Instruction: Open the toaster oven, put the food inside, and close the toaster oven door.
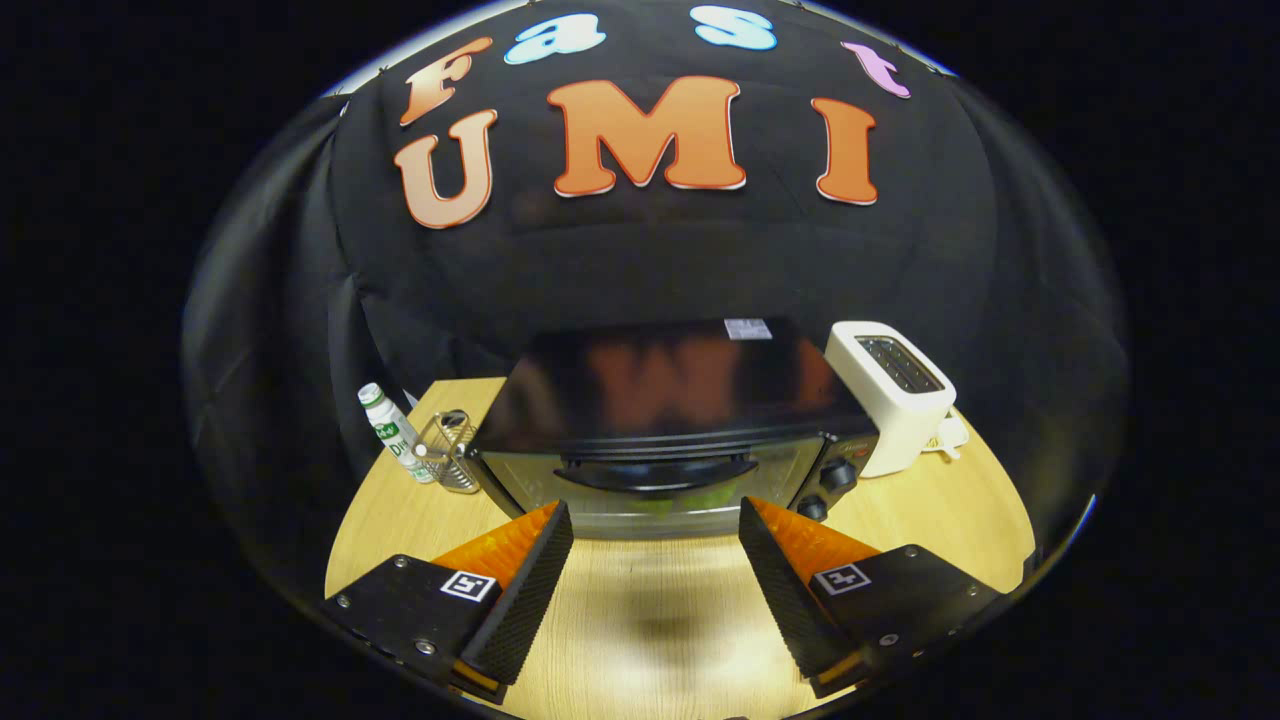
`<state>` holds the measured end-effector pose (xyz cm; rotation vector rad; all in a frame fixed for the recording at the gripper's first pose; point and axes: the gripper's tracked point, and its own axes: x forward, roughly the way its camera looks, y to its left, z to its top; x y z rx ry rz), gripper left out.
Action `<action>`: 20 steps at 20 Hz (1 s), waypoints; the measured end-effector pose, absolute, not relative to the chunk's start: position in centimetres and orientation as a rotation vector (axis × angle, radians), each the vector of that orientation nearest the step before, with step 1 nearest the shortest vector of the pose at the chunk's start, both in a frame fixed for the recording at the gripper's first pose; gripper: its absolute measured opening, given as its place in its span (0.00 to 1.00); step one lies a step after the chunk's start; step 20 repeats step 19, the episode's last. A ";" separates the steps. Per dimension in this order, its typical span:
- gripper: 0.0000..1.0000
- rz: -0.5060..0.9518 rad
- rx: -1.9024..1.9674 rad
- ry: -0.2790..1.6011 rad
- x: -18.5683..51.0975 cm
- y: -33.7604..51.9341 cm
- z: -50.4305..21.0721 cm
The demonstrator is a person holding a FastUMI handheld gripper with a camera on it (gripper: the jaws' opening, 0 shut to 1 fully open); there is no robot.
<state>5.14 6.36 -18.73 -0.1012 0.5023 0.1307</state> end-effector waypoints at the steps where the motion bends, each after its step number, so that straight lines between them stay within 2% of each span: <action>1: 0.99 0.130 -0.101 0.468 5.4 6.0 -16.9; 12: 0.99 0.085 -0.092 0.216 5.6 -1.9 0.7; 20: 0.99 0.067 -0.139 0.102 3.8 -7.6 5.5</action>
